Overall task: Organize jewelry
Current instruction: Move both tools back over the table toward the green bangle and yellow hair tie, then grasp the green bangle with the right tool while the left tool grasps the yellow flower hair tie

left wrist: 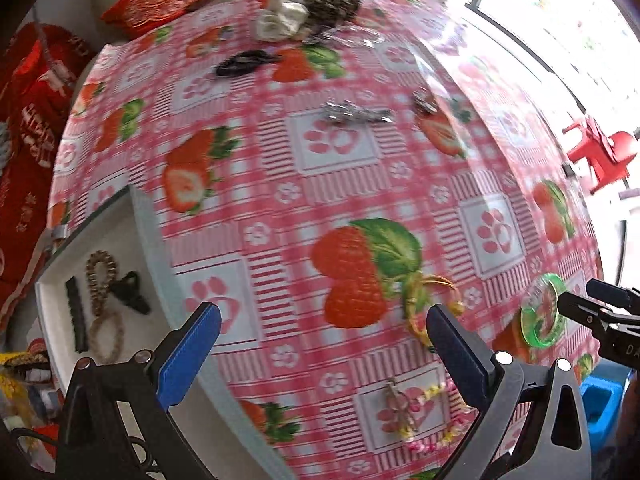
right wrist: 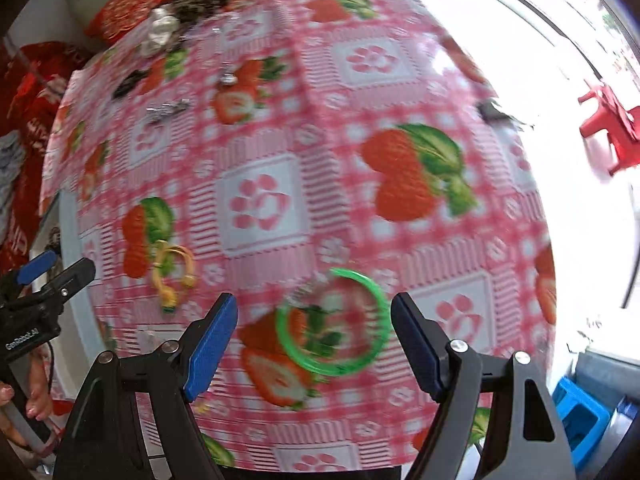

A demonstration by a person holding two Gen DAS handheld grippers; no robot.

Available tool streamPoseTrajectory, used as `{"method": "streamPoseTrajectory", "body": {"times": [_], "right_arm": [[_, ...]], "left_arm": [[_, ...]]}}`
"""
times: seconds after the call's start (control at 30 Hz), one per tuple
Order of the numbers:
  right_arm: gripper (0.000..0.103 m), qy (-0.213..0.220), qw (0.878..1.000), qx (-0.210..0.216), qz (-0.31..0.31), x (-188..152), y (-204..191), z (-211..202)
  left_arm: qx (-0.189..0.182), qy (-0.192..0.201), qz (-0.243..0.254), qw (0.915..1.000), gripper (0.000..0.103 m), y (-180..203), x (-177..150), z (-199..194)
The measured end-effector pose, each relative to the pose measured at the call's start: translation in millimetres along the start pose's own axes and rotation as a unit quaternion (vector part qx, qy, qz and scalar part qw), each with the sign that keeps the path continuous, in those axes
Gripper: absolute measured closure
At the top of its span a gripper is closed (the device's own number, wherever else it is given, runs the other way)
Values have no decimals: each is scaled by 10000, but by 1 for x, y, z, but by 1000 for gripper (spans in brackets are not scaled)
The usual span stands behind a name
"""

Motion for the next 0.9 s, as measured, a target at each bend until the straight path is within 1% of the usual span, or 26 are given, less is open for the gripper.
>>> {"method": "streamPoseTrajectory", "body": {"times": [0.03, 0.07, 0.23, 0.27, 0.33, 0.47, 0.5, 0.53, 0.6, 0.73, 0.77, 0.8, 0.9], "right_arm": [[22, -13, 10000, -29, 27, -2, 4, 1], [22, -43, 9999, -79, 68, -5, 9, 4], [22, -169, 9994, -209, 213, -15, 30, 15], [22, -199, 9993, -230, 222, -16, 32, 18], [22, -235, 9991, -265, 220, -18, 36, 22], [22, -295, 9990, -300, 143, -20, 37, 31], [22, -302, 9990, -309, 114, -20, 36, 33], [22, -305, 9990, -318, 80, -20, 35, 35], [22, -319, 9989, -342, 20, -21, 32, 39], [22, -368, 9983, -440, -46, -21, 28, 48], [22, -369, 9983, -456, -47, -20, 27, 50], [25, -369, 9982, -465, -49, -20, 25, 52], [26, -350, 9978, -549, -94, -20, 19, 58]], "left_arm": [[-30, -18, 47, 10000, 0, 4, -1, 2], [-45, -68, 95, 9999, 5, 9, -1, 6], [-99, -253, 214, 9994, 6, 23, -3, 21], [-107, -281, 237, 9993, 13, 25, -3, 24], [-124, -393, 273, 9988, 24, 29, -4, 32], [-127, -525, 255, 9982, 25, 32, -6, 46], [-138, -532, 260, 9981, 28, 32, -6, 47], [-141, -558, 275, 9980, 37, 34, -6, 49], [-157, -635, 303, 9974, 38, 36, -5, 55], [-162, -655, 416, 9969, 39, 46, -2, 61], [-177, -661, 450, 9966, 45, 48, -2, 62], [-180, -696, 486, 9962, 46, 52, -1, 64], [-114, -705, 618, 9955, 47, 64, -1, 69]]}}
Point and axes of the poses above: each gripper's, at about its wrist camera, not at the fingertips, and z roughly the way its jaws point, y to its right, x to its top, the point moved 5 cm from there along z, roughly the way its jaws point, and after that the axes turned 12 degrees about -x, right-handed, at the moved point
